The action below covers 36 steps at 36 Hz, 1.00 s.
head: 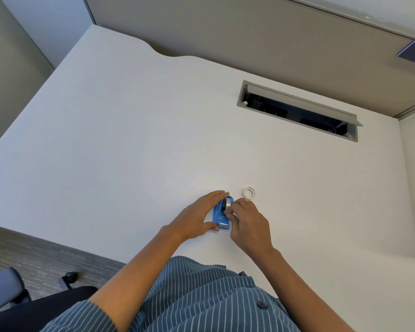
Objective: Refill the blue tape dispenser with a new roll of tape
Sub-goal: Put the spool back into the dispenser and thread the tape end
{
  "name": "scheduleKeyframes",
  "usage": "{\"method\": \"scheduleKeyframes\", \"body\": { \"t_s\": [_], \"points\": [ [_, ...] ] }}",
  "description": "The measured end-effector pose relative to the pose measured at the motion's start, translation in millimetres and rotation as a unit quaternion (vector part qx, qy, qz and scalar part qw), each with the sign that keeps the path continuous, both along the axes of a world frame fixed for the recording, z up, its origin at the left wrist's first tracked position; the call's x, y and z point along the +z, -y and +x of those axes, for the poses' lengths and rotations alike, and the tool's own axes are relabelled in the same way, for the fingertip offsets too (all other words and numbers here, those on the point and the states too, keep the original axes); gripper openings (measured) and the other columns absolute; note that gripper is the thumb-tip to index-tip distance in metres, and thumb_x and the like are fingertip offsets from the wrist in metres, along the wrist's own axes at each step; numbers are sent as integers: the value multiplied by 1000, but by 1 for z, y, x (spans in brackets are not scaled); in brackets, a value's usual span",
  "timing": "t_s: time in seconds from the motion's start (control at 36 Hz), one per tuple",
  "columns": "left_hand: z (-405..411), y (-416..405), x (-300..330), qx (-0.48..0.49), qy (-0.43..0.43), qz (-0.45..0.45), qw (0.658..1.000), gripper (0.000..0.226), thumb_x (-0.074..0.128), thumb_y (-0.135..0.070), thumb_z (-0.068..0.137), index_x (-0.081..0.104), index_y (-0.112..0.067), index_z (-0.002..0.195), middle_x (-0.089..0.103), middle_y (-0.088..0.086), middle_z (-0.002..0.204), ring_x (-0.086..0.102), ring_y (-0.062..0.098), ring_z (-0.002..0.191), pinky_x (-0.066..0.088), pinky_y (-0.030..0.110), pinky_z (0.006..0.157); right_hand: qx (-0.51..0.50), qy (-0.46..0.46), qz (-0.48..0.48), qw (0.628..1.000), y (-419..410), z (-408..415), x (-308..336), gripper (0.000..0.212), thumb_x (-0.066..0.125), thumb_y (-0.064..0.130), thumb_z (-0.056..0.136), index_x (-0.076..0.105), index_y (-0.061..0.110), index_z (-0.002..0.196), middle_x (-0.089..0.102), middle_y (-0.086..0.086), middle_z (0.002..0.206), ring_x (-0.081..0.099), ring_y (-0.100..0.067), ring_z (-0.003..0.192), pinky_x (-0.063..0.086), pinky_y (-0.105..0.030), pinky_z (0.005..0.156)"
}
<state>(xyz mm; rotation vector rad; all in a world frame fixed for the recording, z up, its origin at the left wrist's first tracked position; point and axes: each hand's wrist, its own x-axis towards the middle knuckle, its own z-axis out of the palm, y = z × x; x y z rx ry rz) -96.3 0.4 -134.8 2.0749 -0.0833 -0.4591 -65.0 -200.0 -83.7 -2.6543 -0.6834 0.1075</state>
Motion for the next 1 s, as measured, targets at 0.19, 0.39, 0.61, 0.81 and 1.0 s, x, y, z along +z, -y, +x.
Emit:
{"method": "scheduleKeyframes", "body": {
  "t_s": [0.19,0.39,0.61,0.81,1.0],
  "points": [
    [-5,4,-4,5,17,19,1000,98,83,-20,93,22,-38,169,24,-14,177,27,7,162,28,33,131,-17,0,4,1000,3,-10,-5,16,76,-2,90,71,13,91,69,4,93,65,-22,81,43,-27,51],
    [-5,7,-8,4,22,45,999,101,83,-22,93,19,-42,169,20,-20,178,29,7,160,32,31,125,-32,5,26,999,8,-22,-8,14,74,0,94,73,14,96,71,5,99,69,-20,84,52,-31,50],
    [-5,8,-11,3,23,59,998,103,84,-25,93,17,-44,168,21,-20,177,32,8,159,35,34,124,-56,9,46,997,15,-35,-12,14,73,5,98,72,19,99,69,9,100,66,-13,82,44,-22,53],
    [-6,9,-10,6,22,64,998,101,85,-27,93,18,-43,168,24,-19,176,35,10,158,37,36,124,-56,9,68,996,20,-45,-15,13,71,8,100,71,21,101,68,12,103,65,-10,82,41,-17,57],
    [-6,10,-7,8,14,64,998,100,84,-27,94,20,-39,169,25,-15,177,36,13,158,37,39,125,-54,16,76,996,21,-52,-14,10,64,15,102,71,22,101,68,12,105,64,-8,83,39,-14,57]
  ]
}}
